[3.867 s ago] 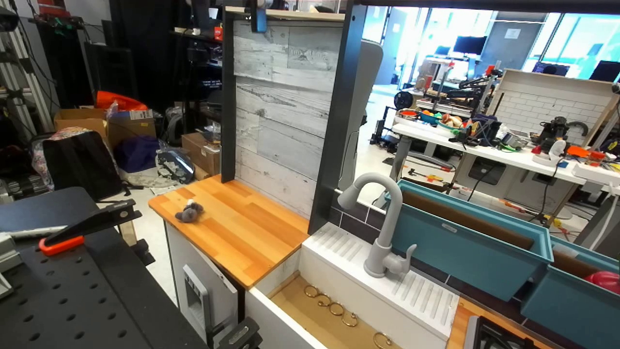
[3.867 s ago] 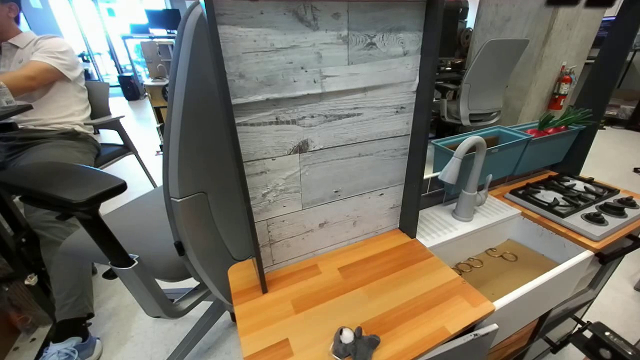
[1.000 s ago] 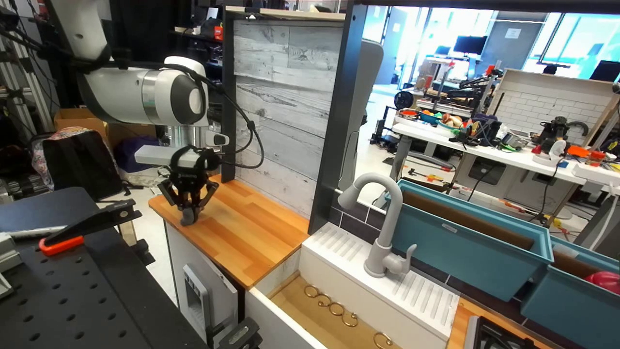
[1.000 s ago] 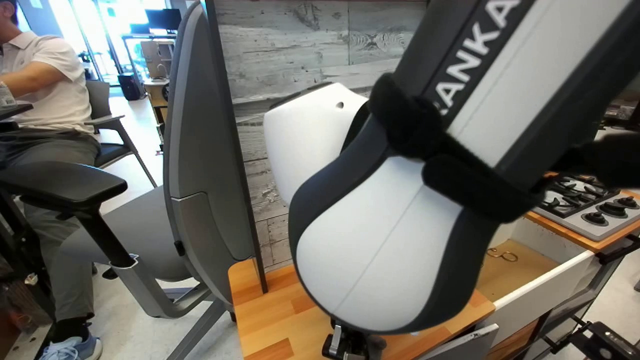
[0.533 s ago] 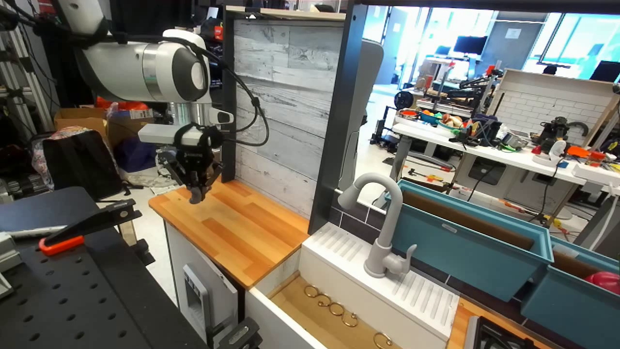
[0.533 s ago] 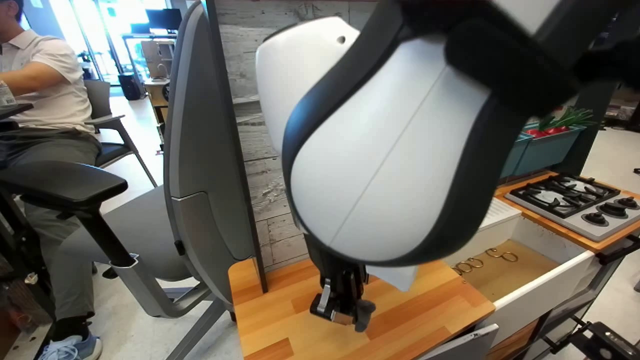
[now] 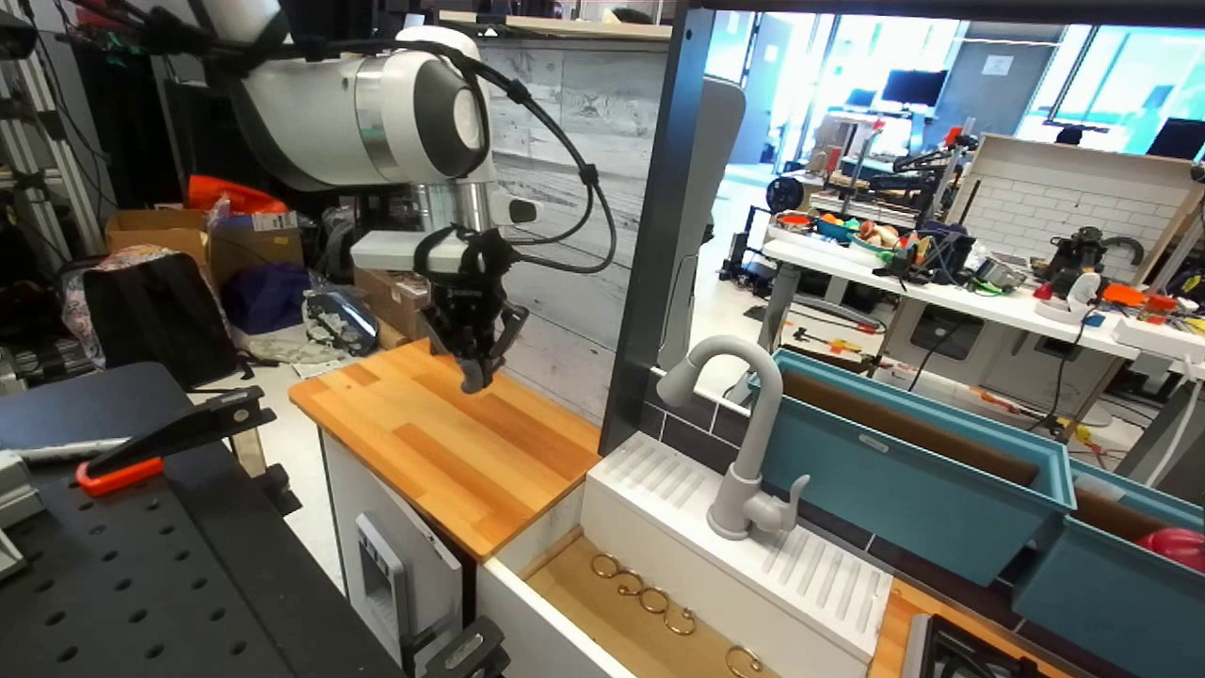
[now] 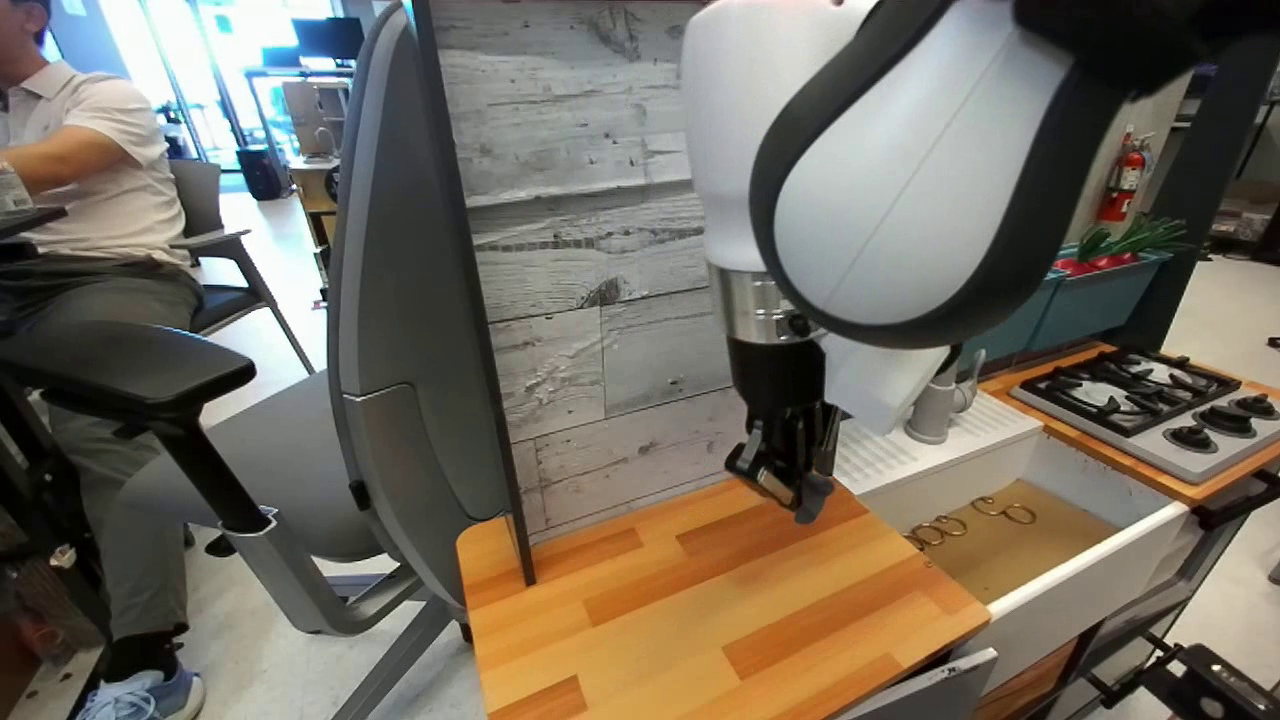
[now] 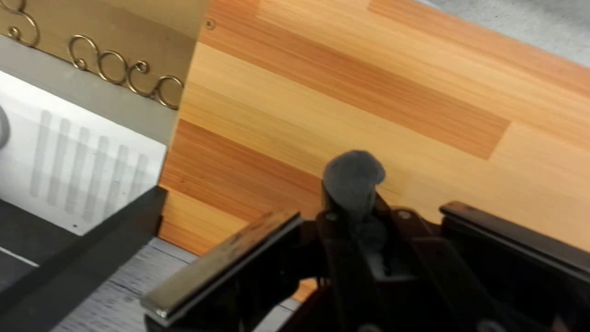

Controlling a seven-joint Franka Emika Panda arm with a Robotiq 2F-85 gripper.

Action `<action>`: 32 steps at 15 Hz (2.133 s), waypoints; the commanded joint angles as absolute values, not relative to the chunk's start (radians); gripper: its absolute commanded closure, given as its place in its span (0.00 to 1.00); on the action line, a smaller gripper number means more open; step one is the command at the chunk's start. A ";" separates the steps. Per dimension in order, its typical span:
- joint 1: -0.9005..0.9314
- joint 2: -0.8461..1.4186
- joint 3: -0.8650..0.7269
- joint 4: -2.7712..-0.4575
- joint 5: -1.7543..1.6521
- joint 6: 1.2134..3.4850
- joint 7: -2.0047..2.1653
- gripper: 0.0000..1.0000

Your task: Move the bear plush toy to the right

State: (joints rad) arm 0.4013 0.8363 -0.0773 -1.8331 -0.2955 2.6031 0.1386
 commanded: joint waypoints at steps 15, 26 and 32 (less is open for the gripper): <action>0.340 1.012 -0.121 -1.678 -0.277 2.514 0.208 0.97; 0.335 1.023 -0.107 -1.649 -0.278 2.443 0.208 0.00; 0.347 0.874 -0.018 -1.815 -0.276 2.503 0.176 0.00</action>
State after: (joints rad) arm 0.3492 0.9882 -0.0681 -1.6961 -0.2885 2.4727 0.2046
